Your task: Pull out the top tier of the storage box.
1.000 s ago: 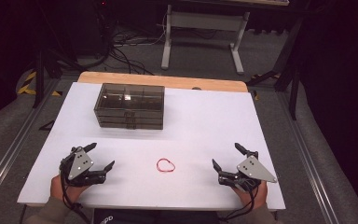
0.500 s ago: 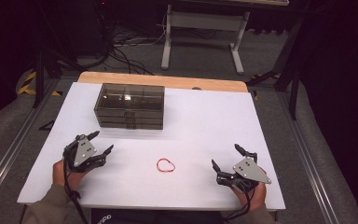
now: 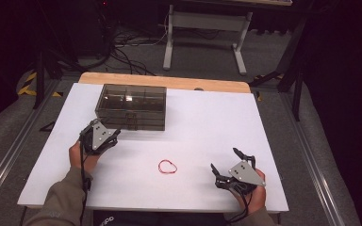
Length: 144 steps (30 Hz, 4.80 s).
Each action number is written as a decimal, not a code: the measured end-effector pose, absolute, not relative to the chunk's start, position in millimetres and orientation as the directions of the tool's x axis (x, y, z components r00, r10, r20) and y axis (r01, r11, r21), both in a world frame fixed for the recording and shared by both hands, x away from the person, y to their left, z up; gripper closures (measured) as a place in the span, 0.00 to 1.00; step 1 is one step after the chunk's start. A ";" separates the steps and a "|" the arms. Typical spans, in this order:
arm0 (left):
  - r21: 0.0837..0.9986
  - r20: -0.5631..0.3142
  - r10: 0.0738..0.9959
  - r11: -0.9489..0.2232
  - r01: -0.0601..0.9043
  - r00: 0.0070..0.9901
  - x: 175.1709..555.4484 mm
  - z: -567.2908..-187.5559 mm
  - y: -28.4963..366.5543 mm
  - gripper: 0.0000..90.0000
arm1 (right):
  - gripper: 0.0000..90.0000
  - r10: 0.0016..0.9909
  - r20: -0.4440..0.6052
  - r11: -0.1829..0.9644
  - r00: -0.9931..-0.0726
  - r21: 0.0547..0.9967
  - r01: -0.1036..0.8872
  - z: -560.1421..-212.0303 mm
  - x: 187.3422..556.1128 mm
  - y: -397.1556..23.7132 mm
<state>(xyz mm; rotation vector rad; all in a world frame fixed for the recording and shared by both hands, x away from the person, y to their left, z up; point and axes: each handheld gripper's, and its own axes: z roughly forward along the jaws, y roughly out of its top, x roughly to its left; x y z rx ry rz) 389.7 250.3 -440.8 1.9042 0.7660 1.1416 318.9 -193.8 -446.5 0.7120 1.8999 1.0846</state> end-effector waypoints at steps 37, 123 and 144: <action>0.758 0.613 0.760 -0.643 0.112 0.214 411.6 -462.7 203.3 0.89 | 0.17 0.749 -0.476 0.547 -0.461 0.837 0.025 -457.1 317.4 -181.7; 0.657 0.204 0.782 -0.556 0.509 0.589 446.6 -385.8 252.1 0.99 | 0.18 0.728 -0.385 0.503 -0.568 0.862 0.061 -452.6 312.4 -182.0; 0.674 0.179 0.777 -0.544 0.499 0.604 430.2 -394.4 266.2 0.99 | 0.19 0.724 -0.385 0.509 -0.572 0.858 0.066 -453.0 312.0 -181.4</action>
